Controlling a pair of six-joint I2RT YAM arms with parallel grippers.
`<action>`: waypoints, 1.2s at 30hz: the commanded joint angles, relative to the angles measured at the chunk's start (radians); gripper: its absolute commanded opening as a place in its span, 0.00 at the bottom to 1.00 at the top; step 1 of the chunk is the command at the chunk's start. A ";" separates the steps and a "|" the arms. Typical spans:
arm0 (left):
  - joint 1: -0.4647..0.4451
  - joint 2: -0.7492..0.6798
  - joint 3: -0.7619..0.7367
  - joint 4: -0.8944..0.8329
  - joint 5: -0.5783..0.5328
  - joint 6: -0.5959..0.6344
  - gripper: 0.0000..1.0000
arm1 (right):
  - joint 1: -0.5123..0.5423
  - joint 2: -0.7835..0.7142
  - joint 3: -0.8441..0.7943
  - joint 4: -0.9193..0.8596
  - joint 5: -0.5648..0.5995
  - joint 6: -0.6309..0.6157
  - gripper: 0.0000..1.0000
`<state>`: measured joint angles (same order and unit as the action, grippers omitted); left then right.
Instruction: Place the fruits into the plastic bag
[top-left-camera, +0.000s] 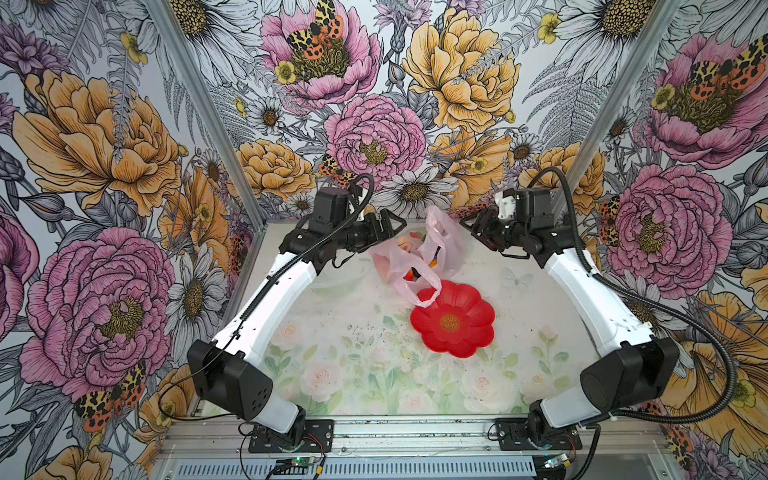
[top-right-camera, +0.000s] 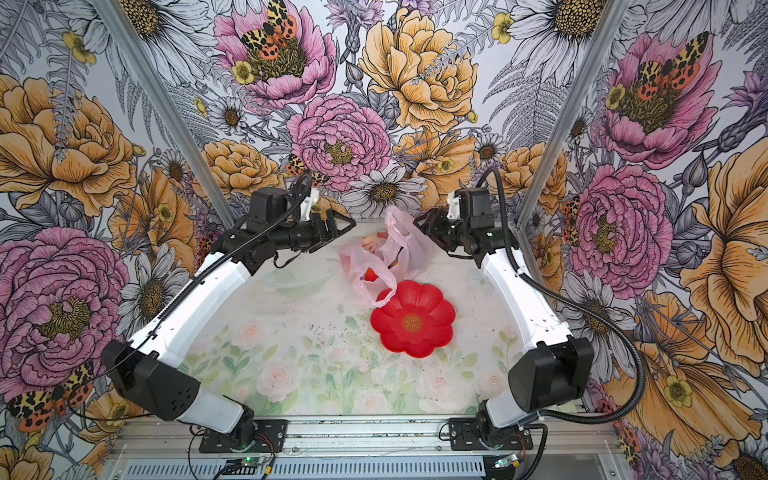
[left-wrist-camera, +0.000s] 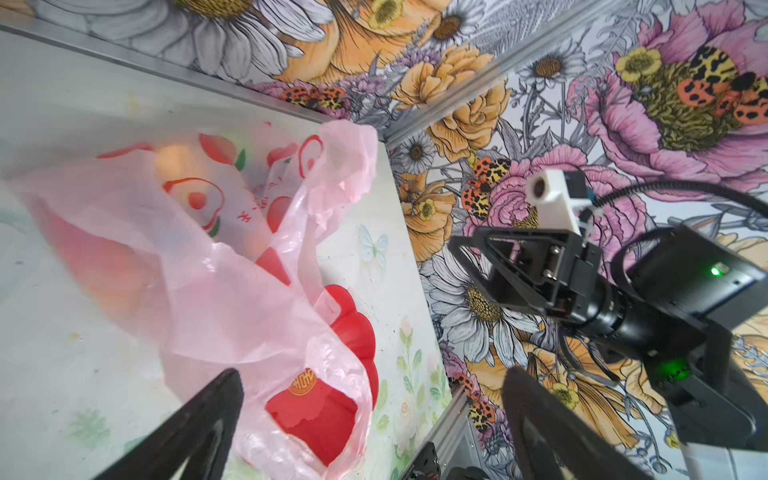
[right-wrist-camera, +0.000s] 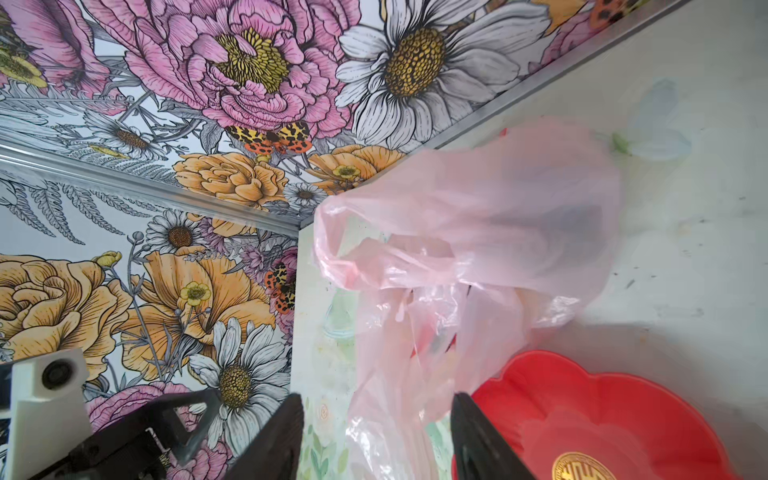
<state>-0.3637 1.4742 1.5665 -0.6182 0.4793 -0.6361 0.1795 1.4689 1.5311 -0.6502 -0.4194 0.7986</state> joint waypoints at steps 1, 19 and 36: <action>0.071 -0.114 -0.076 -0.004 -0.023 0.043 0.99 | -0.007 -0.141 -0.071 0.002 0.144 -0.138 0.63; 0.107 -0.442 -0.494 -0.065 -0.586 0.153 0.99 | -0.008 -0.769 -0.951 0.733 0.578 -0.492 1.00; 0.159 -0.797 -1.107 0.502 -0.861 0.364 0.99 | -0.163 -0.449 -1.228 1.126 0.721 -0.539 1.00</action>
<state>-0.2394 0.7052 0.4938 -0.2958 -0.3115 -0.2943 0.0402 0.9596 0.2970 0.3092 0.2882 0.2802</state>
